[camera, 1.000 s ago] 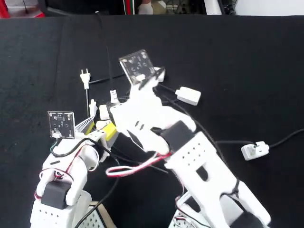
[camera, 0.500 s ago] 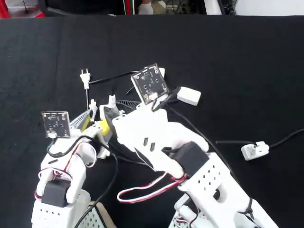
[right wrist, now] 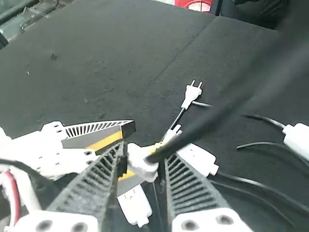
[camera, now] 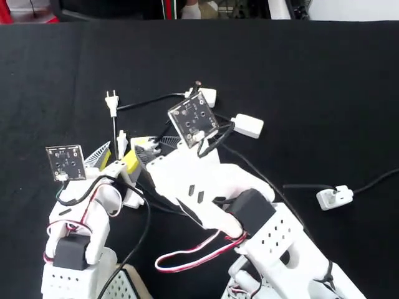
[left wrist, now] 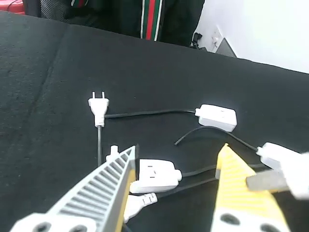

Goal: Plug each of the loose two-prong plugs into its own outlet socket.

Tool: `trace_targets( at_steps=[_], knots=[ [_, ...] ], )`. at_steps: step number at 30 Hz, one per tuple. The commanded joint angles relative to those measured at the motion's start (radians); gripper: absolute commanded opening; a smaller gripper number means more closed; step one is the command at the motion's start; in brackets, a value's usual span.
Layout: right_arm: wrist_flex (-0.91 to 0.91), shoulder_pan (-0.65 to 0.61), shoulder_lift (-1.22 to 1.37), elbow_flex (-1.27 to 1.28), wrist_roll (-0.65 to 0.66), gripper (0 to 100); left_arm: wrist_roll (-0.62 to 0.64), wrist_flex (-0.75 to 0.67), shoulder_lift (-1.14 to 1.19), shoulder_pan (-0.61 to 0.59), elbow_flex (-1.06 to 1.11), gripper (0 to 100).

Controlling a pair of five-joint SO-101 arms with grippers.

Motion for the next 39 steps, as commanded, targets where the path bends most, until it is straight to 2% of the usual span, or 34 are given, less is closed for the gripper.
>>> trace_targets(
  at_steps=[1, 6, 12, 20, 23, 28, 35, 39],
  knots=[
    [0.046, -0.026, 0.038, -0.021, 0.038, 2.1, 0.009, -0.034, -0.009, -0.068, -0.025, 27],
    [0.12, -0.061, 0.189, -0.116, 0.1, 1.6, 0.005, -0.029, -0.009, -0.081, -0.024, 27],
    [0.183, 0.037, 0.384, -0.242, 0.163, 1.4, -0.144, 0.066, -0.009, -0.07, -0.03, 27],
    [0.348, 0.233, 0.552, -0.426, 0.275, 1.3, -0.48, 0.241, -0.009, -0.079, 0.015, 26],
    [0.381, 0.322, 0.63, -0.412, 0.342, 1.2, -0.557, 0.285, -0.009, -0.081, 0.038, 26],
    [0.259, 0.445, 0.684, -0.3, 0.405, 1.2, -0.583, 0.318, -0.009, -0.117, 0.051, 26],
    [0.17, 0.445, 0.685, -0.205, 0.491, 1.2, -0.583, 0.31, -0.009, -0.208, 0.074, 27],
    [0.213, 0.368, 0.684, -0.189, 0.502, 1.2, -0.583, 0.308, -0.009, -0.209, 0.076, 26]
  ],
)
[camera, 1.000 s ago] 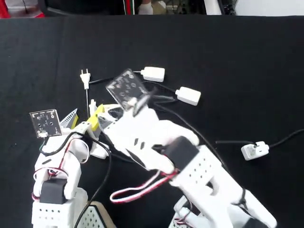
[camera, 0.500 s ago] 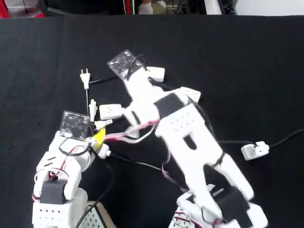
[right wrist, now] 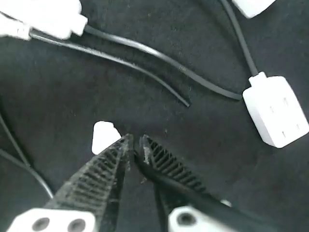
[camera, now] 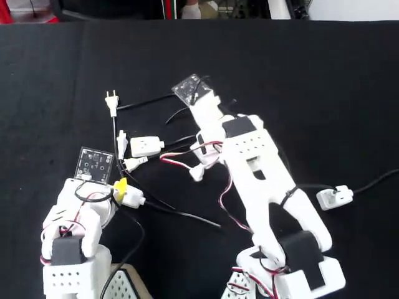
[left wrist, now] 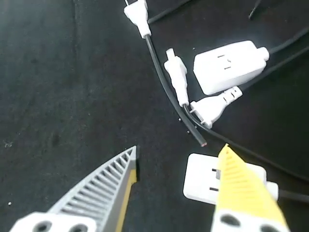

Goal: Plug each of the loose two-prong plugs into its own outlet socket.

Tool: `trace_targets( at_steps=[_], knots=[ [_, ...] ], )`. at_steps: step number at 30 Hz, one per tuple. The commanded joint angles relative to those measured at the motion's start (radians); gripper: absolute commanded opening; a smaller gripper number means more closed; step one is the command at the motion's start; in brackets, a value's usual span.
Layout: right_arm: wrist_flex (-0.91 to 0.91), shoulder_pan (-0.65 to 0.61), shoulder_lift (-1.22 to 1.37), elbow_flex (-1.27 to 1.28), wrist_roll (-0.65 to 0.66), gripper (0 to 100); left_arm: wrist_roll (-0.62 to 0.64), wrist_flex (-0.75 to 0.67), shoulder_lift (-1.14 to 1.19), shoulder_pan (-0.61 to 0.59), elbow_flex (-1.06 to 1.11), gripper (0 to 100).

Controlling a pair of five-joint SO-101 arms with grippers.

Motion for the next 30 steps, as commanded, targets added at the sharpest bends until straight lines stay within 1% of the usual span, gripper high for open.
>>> trace_targets(
  at_steps=[1, 4, 7, 10, 14, 18, 19, 24, 30],
  knots=[
    [0.041, -0.077, -0.004, 0.002, 0.009, 1.2, -0.005, -0.002, -0.006, -0.012, -0.004, 26],
    [0.086, -0.135, -0.001, -0.004, 0.003, 1.5, -0.005, -0.002, -0.006, -0.013, -0.001, 26],
    [0.091, -0.173, 0.005, -0.002, 0.002, 1.5, -0.005, 0.0, -0.006, -0.013, -0.001, 26],
    [0.094, -0.195, 0.007, 0.001, -0.046, 1.5, -0.005, 0.002, -0.006, -0.013, -0.001, 26],
    [0.097, -0.195, 0.008, 0.004, -0.069, 2.4, -0.005, 0.002, -0.006, -0.013, -0.001, 26],
    [0.086, -0.196, 0.054, 0.013, -0.104, 11.0, -0.005, 0.003, -0.006, -0.013, -0.001, 26],
    [0.08, -0.196, 0.076, 0.012, -0.104, 11.6, -0.005, 0.003, -0.006, -0.015, -0.001, 26],
    [0.075, -0.196, 0.197, -0.025, -0.11, 11.6, -0.005, 0.005, -0.006, -0.015, -0.001, 26],
    [0.057, -0.198, 0.262, -0.079, -0.11, 11.6, -0.005, 0.006, -0.006, -0.015, -0.001, 26]
  ],
)
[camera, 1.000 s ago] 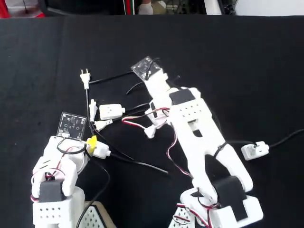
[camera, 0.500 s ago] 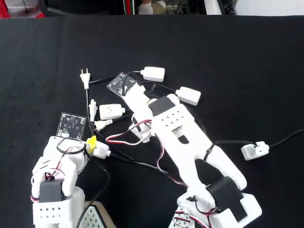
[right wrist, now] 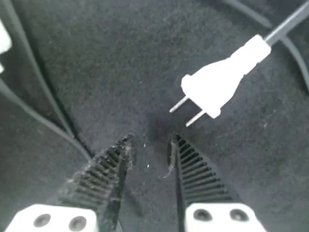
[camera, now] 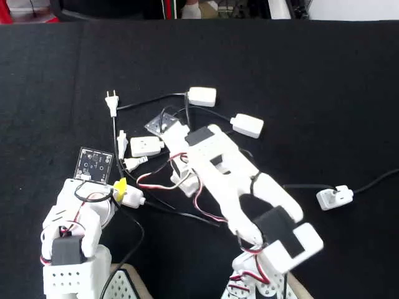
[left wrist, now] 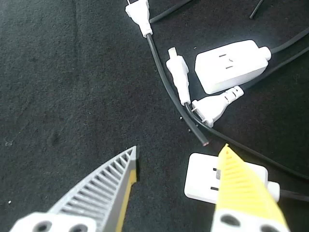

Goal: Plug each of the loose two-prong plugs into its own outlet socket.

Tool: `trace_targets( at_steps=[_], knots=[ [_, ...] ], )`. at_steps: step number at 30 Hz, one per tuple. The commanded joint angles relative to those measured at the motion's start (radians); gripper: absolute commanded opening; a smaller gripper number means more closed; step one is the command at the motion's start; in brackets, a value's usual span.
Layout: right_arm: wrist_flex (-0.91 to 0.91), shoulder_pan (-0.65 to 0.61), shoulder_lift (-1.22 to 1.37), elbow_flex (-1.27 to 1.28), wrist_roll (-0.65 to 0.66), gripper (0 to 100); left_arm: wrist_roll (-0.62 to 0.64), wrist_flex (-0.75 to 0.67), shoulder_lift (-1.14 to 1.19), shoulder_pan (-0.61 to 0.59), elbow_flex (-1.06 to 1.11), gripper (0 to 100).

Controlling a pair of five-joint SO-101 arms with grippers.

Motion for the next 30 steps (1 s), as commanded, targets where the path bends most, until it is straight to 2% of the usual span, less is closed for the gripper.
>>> trace_targets(
  at_steps=[1, 5, 11, 23, 30],
  knots=[
    [-0.018, -0.006, 0.002, -0.071, -0.009, 11.6, -0.005, 0.006, -0.006, -0.012, -0.007, 26],
    [0.014, 0.035, 0.002, -0.128, 0.0, 11.7, -0.005, 0.006, -0.006, -0.012, -0.007, 26],
    [0.158, 0.129, 0.012, -0.295, 0.035, 11.8, -0.005, 0.006, -0.006, -0.012, -0.007, 26],
    [0.094, 0.184, 0.311, -0.45, 0.034, 11.9, -0.005, 0.008, -0.006, -0.012, -0.002, 26],
    [0.095, 0.184, 0.358, -0.499, 0.006, 11.9, -0.005, 0.005, -0.006, -0.012, 0.005, 26]
  ],
)
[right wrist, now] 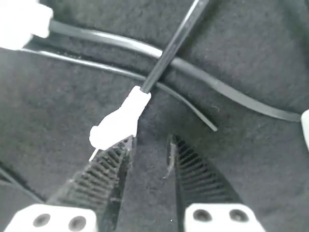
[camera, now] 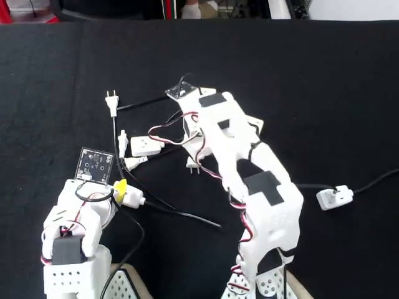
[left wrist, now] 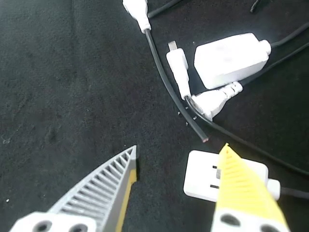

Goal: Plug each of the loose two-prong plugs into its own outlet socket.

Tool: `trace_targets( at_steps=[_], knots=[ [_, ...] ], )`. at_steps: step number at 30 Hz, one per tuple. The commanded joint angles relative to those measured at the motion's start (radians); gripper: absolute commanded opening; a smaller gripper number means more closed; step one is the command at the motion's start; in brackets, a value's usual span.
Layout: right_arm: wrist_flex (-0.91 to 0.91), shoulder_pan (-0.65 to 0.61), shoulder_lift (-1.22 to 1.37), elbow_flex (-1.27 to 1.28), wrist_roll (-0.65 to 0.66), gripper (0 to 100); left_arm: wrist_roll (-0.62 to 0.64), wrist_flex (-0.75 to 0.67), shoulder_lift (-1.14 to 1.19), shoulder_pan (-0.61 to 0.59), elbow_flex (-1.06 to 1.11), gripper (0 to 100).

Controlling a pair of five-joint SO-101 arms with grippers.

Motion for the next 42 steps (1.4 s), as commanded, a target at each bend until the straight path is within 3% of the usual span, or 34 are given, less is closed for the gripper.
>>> trace_targets(
  at_steps=[1, 42],
  knots=[
    [-0.011, -0.003, 0.001, -0.047, -0.012, 11.9, -0.005, 0.005, -0.006, -0.012, -0.007, 26],
    [0.074, -0.123, 0.045, -0.134, -0.149, 12.0, -0.005, 0.006, -0.006, -0.013, -0.007, 26]
  ],
)
